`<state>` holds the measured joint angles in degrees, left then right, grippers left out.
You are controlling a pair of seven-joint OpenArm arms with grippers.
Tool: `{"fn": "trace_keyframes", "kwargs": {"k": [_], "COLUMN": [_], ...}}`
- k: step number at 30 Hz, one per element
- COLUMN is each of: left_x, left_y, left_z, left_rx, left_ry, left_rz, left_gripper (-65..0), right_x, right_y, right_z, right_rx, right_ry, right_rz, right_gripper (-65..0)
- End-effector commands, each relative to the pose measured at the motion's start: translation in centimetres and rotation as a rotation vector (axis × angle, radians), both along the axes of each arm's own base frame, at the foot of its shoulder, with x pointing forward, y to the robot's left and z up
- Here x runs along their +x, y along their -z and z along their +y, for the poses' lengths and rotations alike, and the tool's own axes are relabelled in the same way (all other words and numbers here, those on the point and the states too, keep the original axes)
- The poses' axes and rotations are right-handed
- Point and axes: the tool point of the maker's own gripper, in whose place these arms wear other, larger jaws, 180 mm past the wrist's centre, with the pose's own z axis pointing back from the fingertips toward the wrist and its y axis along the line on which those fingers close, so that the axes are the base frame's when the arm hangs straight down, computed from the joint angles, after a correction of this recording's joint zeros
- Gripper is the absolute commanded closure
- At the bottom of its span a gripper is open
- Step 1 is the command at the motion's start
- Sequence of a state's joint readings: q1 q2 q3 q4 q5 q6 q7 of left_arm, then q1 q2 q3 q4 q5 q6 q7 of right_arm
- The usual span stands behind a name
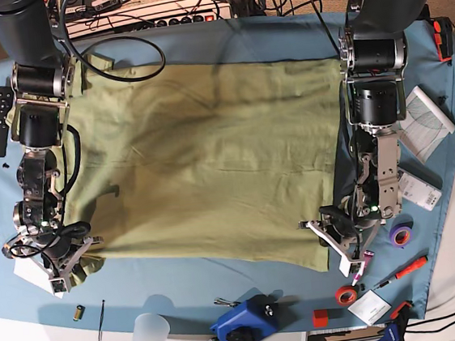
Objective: Layout the t-shirt on the table in an organized manner, then fold the t-shirt properly
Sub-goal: 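Pull both hem corners apart with both grippers, stretching the shirt flat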
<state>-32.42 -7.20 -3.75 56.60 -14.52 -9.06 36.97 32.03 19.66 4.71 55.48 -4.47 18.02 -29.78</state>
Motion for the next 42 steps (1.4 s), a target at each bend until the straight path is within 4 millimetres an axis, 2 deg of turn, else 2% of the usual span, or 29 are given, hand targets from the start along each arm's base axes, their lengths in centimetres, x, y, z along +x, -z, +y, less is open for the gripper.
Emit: {"fn": "trace_keyframes", "kwargs": {"k": [1,6,11,14,16,17,19,20,21,22,25,27,32,36,42], "left_x": [1.9,2.1,2.9,3.1,3.3,3.3,3.5,3.6,3.6,3.7,3.8,3.9,3.8,3.7,2.6], "left_y": [-3.0,-3.2,-4.0,-4.4,-5.0,-5.2,-5.7,-5.8,-5.9,-5.9,-5.8,-5.7,-5.4,-5.4,-3.9], "left_z": [1.1,1.7,3.4,3.2,2.4,1.9,1.5,1.5,1.6,1.8,2.7,3.2,3.6,3.6,3.6], "left_rx": [0.029,0.055,0.089,0.089,0.084,0.080,0.071,0.069,0.068,0.069,0.076,0.080,0.084,0.085,0.102], "left_ry": [-0.017,-0.024,-0.078,-0.065,-0.008,0.022,0.042,0.037,0.028,0.015,-0.037,-0.064,-0.091,-0.090,-0.075], "left_rz": [-0.092,-0.113,-0.143,-0.150,-0.177,-0.193,-0.225,-0.232,-0.235,-0.234,-0.227,-0.221,-0.200,-0.199,-0.086], "left_gripper": [0.0,0.0,0.0,0.0,0.0,-3.6,-15.9,-20.0,-22.3,-23.1,-23.1,-23.1,-23.0,-23.0,-23.0], "right_x": [1.8,3.7,5.2,5.6,5.6,5.7,5.9,6.0,6.1,6.2,6.2,6.3,6.5,6.1,5.8], "right_y": [-3.6,-4.0,-5.4,-6.1,-6.1,-6.0,-6.0,-6.2,-6.5,-6.8,-7.0,-7.1,-7.9,-6.7,-6.5], "right_z": [-0.7,-1.2,-1.3,-1.3,-1.1,-0.9,-0.4,-0.2,-0.1,-0.1,0.0,0.0,0.0,-0.2,-0.7], "right_rx": [-0.009,0.043,0.076,0.076,0.078,0.081,0.087,0.088,0.087,0.086,0.085,0.085,0.081,0.084,0.078], "right_ry": [0.004,0.018,0.024,0.023,0.020,0.018,0.009,0.002,-0.008,-0.013,-0.020,-0.021,-0.032,-0.012,0.004], "right_rz": [-0.098,-0.119,-0.153,-0.167,-0.168,-0.167,-0.178,-0.197,-0.219,-0.237,-0.258,-0.262,-0.308,-0.236,-0.206], "right_gripper": [0.0,0.0,0.0,0.0,0.0,0.0,0.0,0.0,0.0,-3.6,-18.4,-22.3,-22.3,-22.3,-22.3]}}
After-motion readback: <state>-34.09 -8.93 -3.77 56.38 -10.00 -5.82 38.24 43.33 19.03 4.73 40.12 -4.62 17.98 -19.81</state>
